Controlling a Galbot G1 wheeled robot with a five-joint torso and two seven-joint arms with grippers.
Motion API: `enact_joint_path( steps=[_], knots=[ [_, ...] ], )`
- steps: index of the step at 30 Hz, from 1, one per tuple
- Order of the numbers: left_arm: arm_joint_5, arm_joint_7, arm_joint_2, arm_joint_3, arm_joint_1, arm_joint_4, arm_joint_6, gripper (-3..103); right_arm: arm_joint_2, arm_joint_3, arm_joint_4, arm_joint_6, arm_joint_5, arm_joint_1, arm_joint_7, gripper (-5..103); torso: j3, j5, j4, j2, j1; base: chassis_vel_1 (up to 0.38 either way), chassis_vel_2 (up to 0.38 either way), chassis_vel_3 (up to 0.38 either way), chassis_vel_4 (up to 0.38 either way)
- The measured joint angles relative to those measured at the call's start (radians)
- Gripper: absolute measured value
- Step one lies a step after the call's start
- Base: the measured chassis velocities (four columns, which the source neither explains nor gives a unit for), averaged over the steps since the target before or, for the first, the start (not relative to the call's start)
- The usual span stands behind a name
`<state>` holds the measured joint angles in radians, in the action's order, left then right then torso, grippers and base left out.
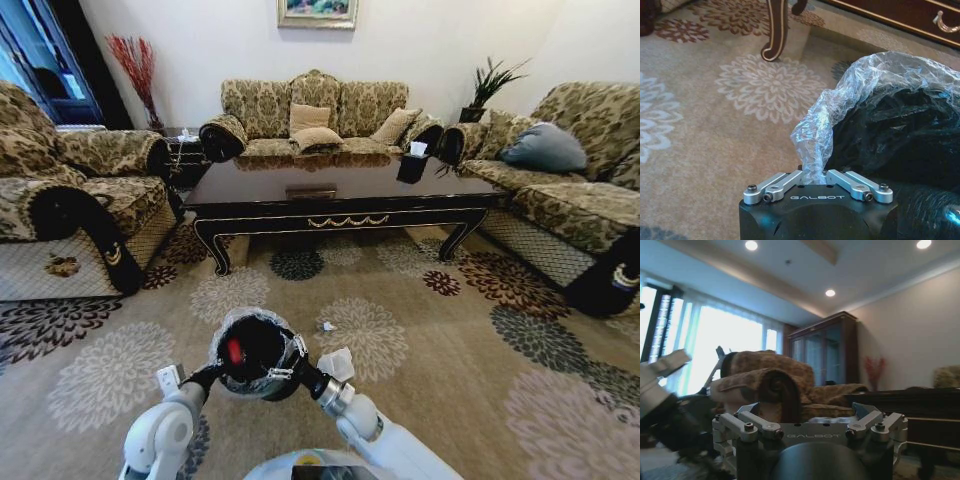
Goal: Move to the front of the table and pick up the trash from the floor, then place it into the trash bin.
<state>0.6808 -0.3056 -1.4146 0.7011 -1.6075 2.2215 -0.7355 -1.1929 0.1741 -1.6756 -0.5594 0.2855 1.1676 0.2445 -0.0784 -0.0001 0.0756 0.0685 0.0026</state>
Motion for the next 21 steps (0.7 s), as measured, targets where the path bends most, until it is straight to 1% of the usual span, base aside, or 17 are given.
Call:
enact_joint_path(
  steps=[3, 4, 5, 6, 8, 9, 10, 11, 14, 15, 16, 17, 19, 21],
  knots=[
    [0.008, -0.001, 0.0, 0.014, 0.001, 0.002, 0.0, 2, -0.01, -0.014, 0.0, 0.021, 0.025, 0.0, -0.022, 100, 0.0, 0.0, 0.0, 0.0, 0.0, 0.0, 0.0, 0.0, 0.0],
    [0.023, -0.005, -0.002, 0.039, 0.005, 0.003, 0.0, 2, -0.026, -0.035, 0.007, 0.057, 0.077, -0.007, -0.06, 100, 0.0, 0.0001, -0.0001, 0.0, 0.0, 0.0, 0.0, 0.0, 0.0],
    [0.032, -0.006, -0.002, 0.059, 0.009, 0.003, 0.0, 2, -0.036, -0.05, 0.017, 0.078, 0.105, -0.017, -0.094, 100, 0.0, -0.0001, 0.0, 0.0, 0.0, 0.0, 0.0, 0.0, 0.0],
    [0.032, -0.006, -0.002, 0.059, 0.009, 0.003, 0.0, 2, -0.036, -0.05, 0.017, 0.078, 0.105, -0.017, -0.094, 100, 0.0, -0.0001, 0.0, 0.0, 0.0, 0.0, 0.0, 0.0, 0.0],
    [0.067, -0.013, 0.009, 0.118, 0.028, -0.013, 0.0, 2, -0.052, -0.081, 0.048, 0.135, 0.146, -0.05, -0.193, 100, 0.0, 0.0, -0.0001, 0.0, 0.0, 0.0, 0.0, 0.0, 0.0],
    [0.089, -0.019, 0.018, 0.147, 0.038, -0.021, 0.0, 2, -0.058, -0.094, 0.064, 0.161, 0.16, -0.063, -0.228, 100, 0.0, -0.0001, -0.0002, 0.0, 0.0, 0.0, 0.0, 0.0, 0.0],
    [0.102, -0.021, 0.025, 0.164, 0.044, -0.027, 0.0, 2, -0.06, -0.101, 0.074, 0.18, 0.167, -0.071, -0.253, 100, 0.0, -0.0001, -0.0003, 0.0, 0.0, 0.0, 0.0, 0.0, 0.0],
    [0.102, -0.021, 0.025, 0.164, 0.044, -0.027, 0.0, 2, -0.06, -0.101, 0.074, 0.18, 0.167, -0.071, -0.253, 100, 0.0, -0.0001, -0.0003, 0.0, 0.0, 0.0, 0.0, 0.0, 0.0],
    [0.172, -0.025, 0.072, 0.264, 0.067, -0.068, 0.0, 2, -0.084, -0.149, 0.124, 0.339, 0.198, -0.104, -0.444, 100, 0.0, -0.0003, 0.0, 0.0, 0.0, 0.0, 0.0, 0.0, 0.0],
    [0.181, -0.025, 0.078, 0.276, 0.07, -0.074, 0.0, 2, -0.09, -0.154, 0.133, 0.369, 0.21, -0.108, -0.482, 100, 0.0, 0.0, -0.0001, 0.0, 0.0, 0.0, 0.0, 0.0, 0.0],
    [0.181, -0.025, 0.078, 0.276, 0.07, -0.074, 0.0, 2, -0.09, -0.154, 0.133, 0.369, 0.21, -0.108, -0.482, 100, 0.0, 0.0, -0.0001, 0.0, 0.0, 0.0, 0.0, 0.0, 0.0],
    [0.198, -0.025, 0.094, 0.305, 0.076, -0.088, 0.0, 2, -0.1, -0.163, 0.152, 0.429, 0.248, -0.118, -0.551, 100, 0.0, -0.0001, 0.0, 0.0, 0.0, 0.0, 0.0, 0.0, 0.0],
    [0.216, -0.026, 0.116, 0.351, 0.086, -0.115, 0.0, 2, -0.119, -0.175, 0.192, 0.502, 0.318, -0.132, -0.627, 100, 0.0, -0.0002, -0.0003, 0.0, 0.0, 0.0, 0.0, 0.0, 0.0],
    [0.218, -0.026, 0.118, 0.357, 0.087, -0.118, 0.0, 2, -0.121, -0.176, 0.197, 0.509, 0.324, -0.134, -0.634, 100, 0.0, 0.0, -0.0003, 0.0, 0.0, 0.0, 0.0, 0.0, 0.0]
  ],
)
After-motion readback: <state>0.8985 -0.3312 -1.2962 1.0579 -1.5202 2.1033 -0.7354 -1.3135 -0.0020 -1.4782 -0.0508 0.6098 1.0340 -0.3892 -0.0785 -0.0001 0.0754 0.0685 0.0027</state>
